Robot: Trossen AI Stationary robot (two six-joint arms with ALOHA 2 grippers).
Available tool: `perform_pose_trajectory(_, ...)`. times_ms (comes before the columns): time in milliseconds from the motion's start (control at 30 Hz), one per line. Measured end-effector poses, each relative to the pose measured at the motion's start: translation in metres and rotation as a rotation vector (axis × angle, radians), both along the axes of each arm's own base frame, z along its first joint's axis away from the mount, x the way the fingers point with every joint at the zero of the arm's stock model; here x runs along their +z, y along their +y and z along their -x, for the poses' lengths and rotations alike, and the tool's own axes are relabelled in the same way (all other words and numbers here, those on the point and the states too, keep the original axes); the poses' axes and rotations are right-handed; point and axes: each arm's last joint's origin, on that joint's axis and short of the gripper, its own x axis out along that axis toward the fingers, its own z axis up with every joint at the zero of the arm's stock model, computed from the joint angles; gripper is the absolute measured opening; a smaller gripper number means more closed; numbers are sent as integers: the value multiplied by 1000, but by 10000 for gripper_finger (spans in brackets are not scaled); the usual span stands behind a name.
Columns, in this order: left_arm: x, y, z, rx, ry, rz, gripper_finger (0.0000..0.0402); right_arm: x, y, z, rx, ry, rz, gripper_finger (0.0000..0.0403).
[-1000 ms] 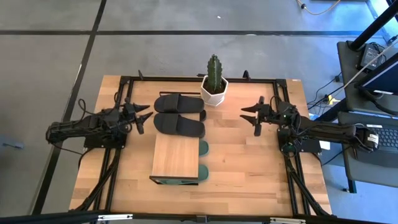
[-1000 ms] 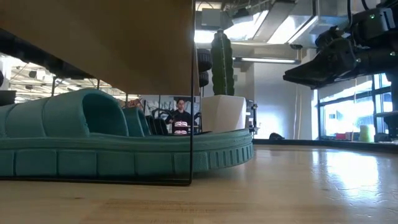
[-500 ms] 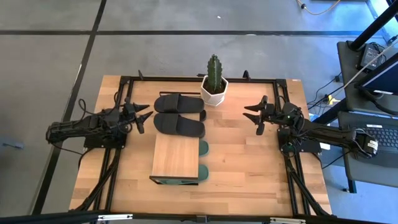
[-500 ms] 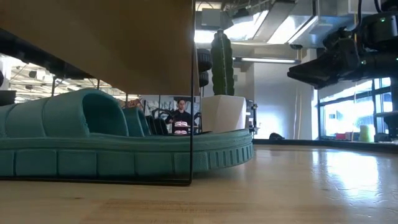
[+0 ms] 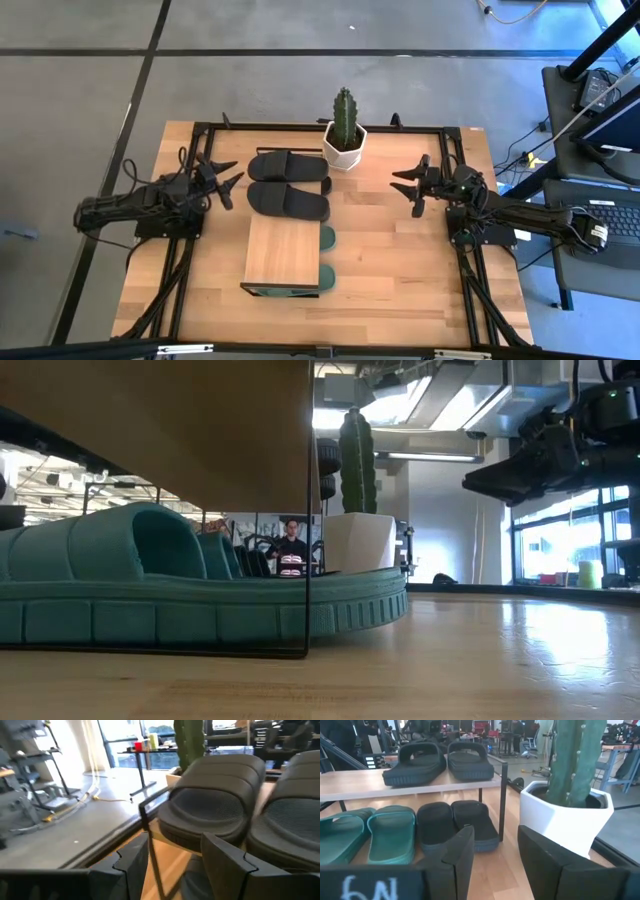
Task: Pick and place slides into the shelf
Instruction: Return to Home Position
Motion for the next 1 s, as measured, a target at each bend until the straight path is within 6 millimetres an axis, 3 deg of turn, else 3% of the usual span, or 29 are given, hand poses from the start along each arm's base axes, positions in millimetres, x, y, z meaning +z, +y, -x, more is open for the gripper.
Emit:
perform_pose_trajectory(500, -3, 7, 3, 98, 35, 4, 172, -2, 0, 0, 1, 45, 93, 154)
perform_pose_trajectory(800, -3, 7, 3, 95, 35, 5, 172, 12, 2, 5, -30, -91, 108, 154)
perform_pose_trajectory(1000, -3, 7, 3, 94, 36, 5, 172, 10, 2, 10, -91, -75, 55, 154)
